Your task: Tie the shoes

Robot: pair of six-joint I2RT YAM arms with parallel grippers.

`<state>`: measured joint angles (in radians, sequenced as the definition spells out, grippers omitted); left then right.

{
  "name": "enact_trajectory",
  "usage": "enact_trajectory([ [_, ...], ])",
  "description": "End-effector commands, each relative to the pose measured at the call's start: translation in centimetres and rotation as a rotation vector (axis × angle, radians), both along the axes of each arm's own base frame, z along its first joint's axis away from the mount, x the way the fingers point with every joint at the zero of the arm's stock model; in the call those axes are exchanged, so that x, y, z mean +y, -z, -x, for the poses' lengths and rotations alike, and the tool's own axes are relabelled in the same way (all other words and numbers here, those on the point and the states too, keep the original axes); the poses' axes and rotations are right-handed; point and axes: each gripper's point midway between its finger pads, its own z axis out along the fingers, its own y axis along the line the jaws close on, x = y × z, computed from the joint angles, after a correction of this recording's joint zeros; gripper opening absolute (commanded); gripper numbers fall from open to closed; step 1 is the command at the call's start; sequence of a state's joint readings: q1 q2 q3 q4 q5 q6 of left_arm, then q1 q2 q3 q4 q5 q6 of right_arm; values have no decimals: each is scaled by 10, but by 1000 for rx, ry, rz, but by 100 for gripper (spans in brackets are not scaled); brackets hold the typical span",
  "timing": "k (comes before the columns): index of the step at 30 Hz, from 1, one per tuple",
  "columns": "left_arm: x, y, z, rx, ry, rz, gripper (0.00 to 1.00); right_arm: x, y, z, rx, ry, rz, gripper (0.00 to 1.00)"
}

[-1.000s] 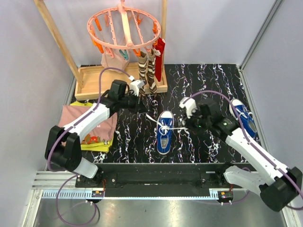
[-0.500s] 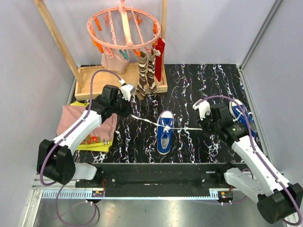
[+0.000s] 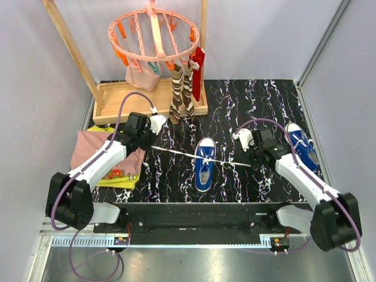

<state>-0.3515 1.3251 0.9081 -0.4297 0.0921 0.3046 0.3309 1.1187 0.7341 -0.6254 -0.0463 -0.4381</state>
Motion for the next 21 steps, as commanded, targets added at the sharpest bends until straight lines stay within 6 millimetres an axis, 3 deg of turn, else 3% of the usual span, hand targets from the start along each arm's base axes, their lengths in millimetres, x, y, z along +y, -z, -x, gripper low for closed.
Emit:
enact_trajectory([
  [1, 26, 3, -11, -60, -2, -112, 0, 6, 1, -25, -32, -21, -2, 0],
  [6, 31, -14, -8, -112, -14, -80, 0, 11, -30, -40, -114, -9, -35, 0],
  [11, 35, -39, -8, -178, -34, -43, 0, 3, -65, -35, -204, 4, -57, 0],
  [13, 40, -45, -7, -194, -44, -56, 0, -1, -68, -30, -209, -7, -40, 0],
  [16, 45, -40, -1, -178, -36, -77, 0, -9, -56, -26, -195, -21, 12, 0],
  [21, 49, -15, 12, -109, 0, -118, 0, -5, -8, -21, -74, -78, 36, 0],
])
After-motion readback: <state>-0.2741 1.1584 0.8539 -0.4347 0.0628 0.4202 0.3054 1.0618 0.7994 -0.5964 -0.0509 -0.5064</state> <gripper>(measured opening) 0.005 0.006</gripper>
